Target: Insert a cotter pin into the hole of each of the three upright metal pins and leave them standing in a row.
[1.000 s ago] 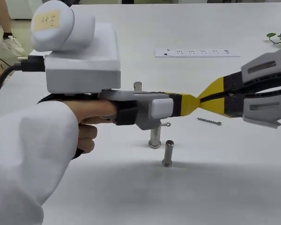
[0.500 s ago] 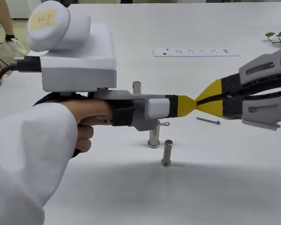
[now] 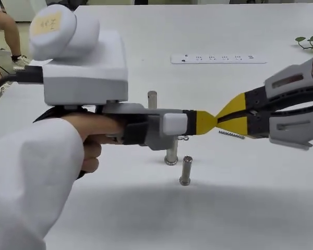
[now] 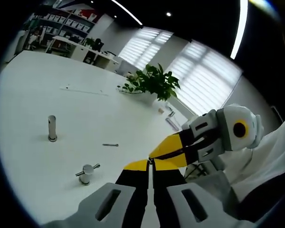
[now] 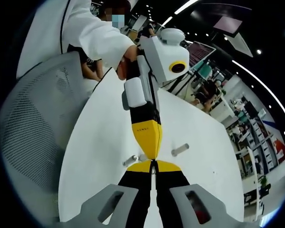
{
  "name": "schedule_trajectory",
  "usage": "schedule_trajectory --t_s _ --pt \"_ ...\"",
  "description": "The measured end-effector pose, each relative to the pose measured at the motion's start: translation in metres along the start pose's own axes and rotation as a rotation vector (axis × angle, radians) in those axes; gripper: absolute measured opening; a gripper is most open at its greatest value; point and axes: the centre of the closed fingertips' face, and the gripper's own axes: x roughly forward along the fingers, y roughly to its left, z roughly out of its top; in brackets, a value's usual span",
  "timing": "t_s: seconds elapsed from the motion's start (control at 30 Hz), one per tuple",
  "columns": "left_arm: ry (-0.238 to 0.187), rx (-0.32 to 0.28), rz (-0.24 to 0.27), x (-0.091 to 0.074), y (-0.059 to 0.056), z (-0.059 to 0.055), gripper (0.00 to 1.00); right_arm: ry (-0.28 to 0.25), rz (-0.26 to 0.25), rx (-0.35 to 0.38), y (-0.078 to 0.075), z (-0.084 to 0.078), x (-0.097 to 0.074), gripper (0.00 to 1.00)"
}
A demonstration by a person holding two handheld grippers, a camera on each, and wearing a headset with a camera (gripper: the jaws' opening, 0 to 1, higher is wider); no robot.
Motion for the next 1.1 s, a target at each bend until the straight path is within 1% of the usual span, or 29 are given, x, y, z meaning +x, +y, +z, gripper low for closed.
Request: schedule_trajectory --t_s 0.1,0.23,0.3,0.33,0.37,0.43,0.47,0.5,0.53,0.57,0.6,0.63,0.7,0.73,0.77,0.8,0.83,0.87,0.9,0.93,0.97,1.0,1.03,1.1 --pt "0.004 0.003 0.002 -0.001 0.0 -0.002 0.0 -0.001 0.005 -0.011 0.002 0.0 0.001 0.0" --pt "0.007 0.015 0.002 -0.002 0.002 -0.003 0.0 -0.01 0.007 0.001 0.003 0.001 0.001 0.0" --pt "0.022 0.033 0.016 -0.004 0.005 -0.007 0.0 -0.013 0.0 0.01 0.002 0.0 0.001 0.09" --pt "0.028 0.043 0.018 -0.005 0.006 -0.009 0.0 -0.022 -0.008 0.031 0.0 0.0 0.0 0.15" --pt "0.028 0.056 0.015 -0.006 0.006 -0.01 0.0 -0.023 -0.008 0.044 -0.001 -0.001 0.0 0.18" --pt "0.028 0.078 0.013 -0.008 0.005 -0.011 0.0 -0.025 0.005 0.088 -0.001 -0.004 -0.001 0.2" --pt "0.03 0.114 0.013 -0.009 0.006 -0.011 0.0 -0.025 0.013 0.125 -0.001 -0.007 -0.001 0.2" --pt "0.03 0.128 0.012 -0.009 0.005 -0.011 0.0 -0.026 0.018 0.142 0.0 -0.008 -0.001 0.21" --pt "0.031 0.183 0.005 -0.01 0.004 -0.011 0.0 -0.033 0.044 0.189 0.003 -0.01 -0.001 0.22" --pt "0.03 0.195 0.005 -0.01 0.004 -0.01 0.0 -0.035 0.05 0.2 0.004 -0.011 -0.001 0.22" --pt "0.029 0.232 -0.001 -0.011 0.002 -0.01 0.0 -0.05 0.066 0.227 0.006 -0.011 -0.001 0.22" --pt "0.031 0.242 -0.01 -0.011 0.0 -0.011 0.0 -0.063 0.096 0.254 0.01 -0.011 0.0 0.21" --pt "0.021 0.3 -0.024 -0.012 -0.004 -0.01 0.0 -0.083 0.1 0.286 0.01 -0.01 0.0 0.21" --pt "0.025 0.325 -0.03 -0.012 -0.005 -0.011 0.0 -0.093 0.124 0.316 0.015 -0.01 0.0 0.22" --pt "0.025 0.367 -0.035 -0.012 -0.006 -0.011 0.0 -0.094 0.131 0.327 0.015 -0.011 0.0 0.21" --pt "0.031 0.427 -0.047 -0.012 -0.008 -0.013 0.0 -0.099 0.129 0.337 0.014 -0.012 0.001 0.21" --pt "0.038 0.447 -0.054 -0.012 -0.01 -0.014 0.0 -0.1 0.132 0.342 0.013 -0.014 0.001 0.2" --pt "0.04 0.494 -0.07 -0.012 -0.014 -0.015 0.0 -0.103 0.144 0.354 0.014 -0.015 0.002 0.2" --pt "0.037 0.525 -0.078 -0.012 -0.016 -0.015 0.0 -0.103 0.148 0.362 0.015 -0.015 0.002 0.2" --pt "0.042 0.575 -0.085 -0.012 -0.018 -0.016 0.0 -0.11 0.152 0.371 0.016 -0.014 0.003 0.19" --pt "0.049 0.609 -0.091 -0.012 -0.02 -0.017 0.0 -0.113 0.167 0.377 0.021 -0.012 0.002 0.17" --pt "0.055 0.615 -0.091 -0.012 -0.02 -0.018 0.0 -0.112 0.18 0.388 0.024 -0.011 0.002 0.13" --pt "0.06 0.617 -0.092 -0.011 -0.02 -0.018 0.0 -0.115 0.181 0.393 0.024 -0.011 0.002 0.11" --pt "0.064 0.647 -0.102 -0.011 -0.021 -0.019 0.0 -0.118 0.185 0.391 0.025 -0.011 0.002 0.1"
